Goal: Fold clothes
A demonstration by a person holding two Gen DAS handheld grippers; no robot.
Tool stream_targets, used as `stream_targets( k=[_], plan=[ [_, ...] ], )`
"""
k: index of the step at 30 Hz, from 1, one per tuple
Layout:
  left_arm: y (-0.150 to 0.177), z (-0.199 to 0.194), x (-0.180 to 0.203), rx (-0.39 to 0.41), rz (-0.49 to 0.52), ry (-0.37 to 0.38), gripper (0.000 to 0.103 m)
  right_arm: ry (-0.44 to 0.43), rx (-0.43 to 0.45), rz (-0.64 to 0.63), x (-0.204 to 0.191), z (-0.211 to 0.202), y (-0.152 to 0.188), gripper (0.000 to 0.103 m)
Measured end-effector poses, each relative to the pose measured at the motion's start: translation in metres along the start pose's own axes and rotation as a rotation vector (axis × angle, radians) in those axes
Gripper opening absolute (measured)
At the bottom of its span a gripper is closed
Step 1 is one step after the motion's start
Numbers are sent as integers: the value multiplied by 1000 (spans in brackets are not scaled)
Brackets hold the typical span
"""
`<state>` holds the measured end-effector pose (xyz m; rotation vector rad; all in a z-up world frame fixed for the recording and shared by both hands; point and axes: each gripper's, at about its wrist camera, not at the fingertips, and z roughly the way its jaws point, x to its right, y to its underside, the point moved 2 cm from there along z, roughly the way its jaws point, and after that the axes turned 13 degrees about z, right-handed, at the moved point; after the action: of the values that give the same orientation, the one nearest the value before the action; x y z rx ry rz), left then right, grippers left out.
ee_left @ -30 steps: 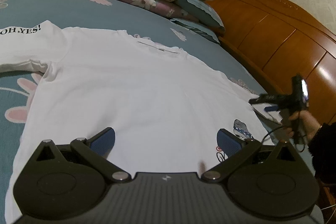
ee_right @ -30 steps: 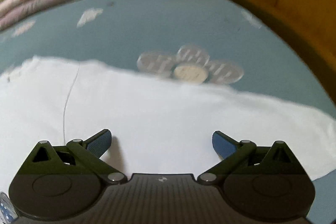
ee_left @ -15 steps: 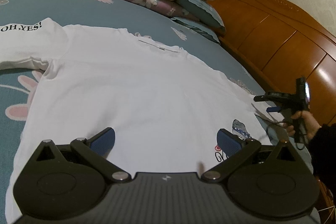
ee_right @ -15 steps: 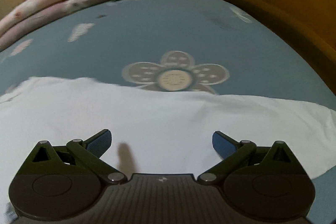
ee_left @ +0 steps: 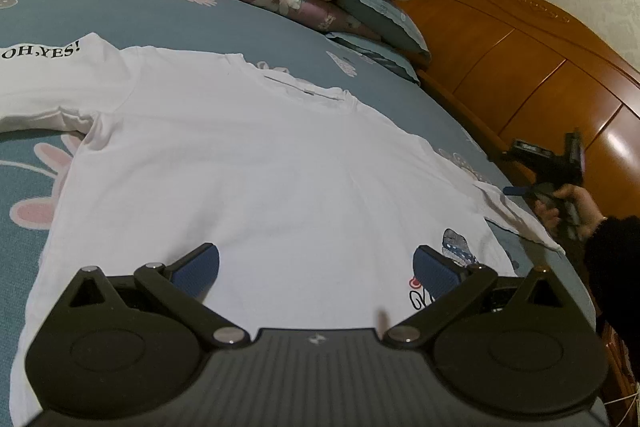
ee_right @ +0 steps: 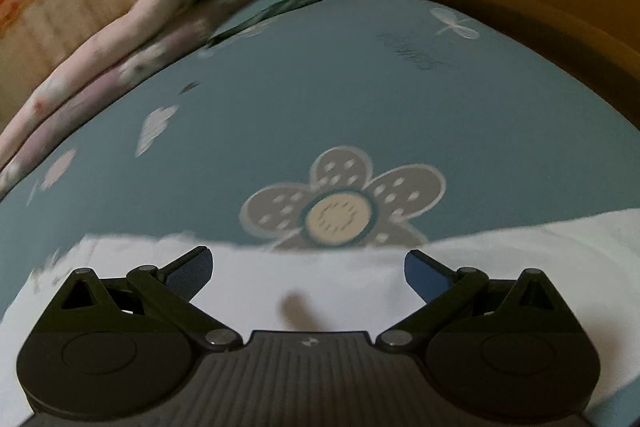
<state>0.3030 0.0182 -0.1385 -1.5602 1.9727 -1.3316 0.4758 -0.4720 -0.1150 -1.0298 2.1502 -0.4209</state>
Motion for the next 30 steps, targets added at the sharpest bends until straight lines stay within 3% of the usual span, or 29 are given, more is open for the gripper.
stream_targets(
  k=[4, 7, 9, 12, 15, 19, 23, 30],
  plan=[
    [-1, 0, -2, 1, -8, 5, 102, -27, -34, 67, 8, 19, 5, 103],
    [-1, 0, -1, 1, -9, 4, 102, -207, -77, 101, 6, 11, 5, 103],
    [-1, 0, 0, 0, -4, 0, 102, -166, -24, 94, 5, 4, 5, 103],
    [0, 0, 0, 0, 1, -2, 102, -109, -47, 82, 5, 4, 9, 103],
    [0, 0, -1, 0, -4, 1, 102, -108, -86, 70, 1, 10, 18, 103],
    [-1, 1, -1, 0, -5, 3, 102, -143, -47, 24, -17, 3, 18, 103],
    [-1, 1, -1, -2, -3, 3, 102, -99, -111, -37, -30, 20, 29, 103],
    [0, 0, 0, -3, -6, 2, 102, -207, -150, 45, -42, 9, 35, 103]
  ],
)
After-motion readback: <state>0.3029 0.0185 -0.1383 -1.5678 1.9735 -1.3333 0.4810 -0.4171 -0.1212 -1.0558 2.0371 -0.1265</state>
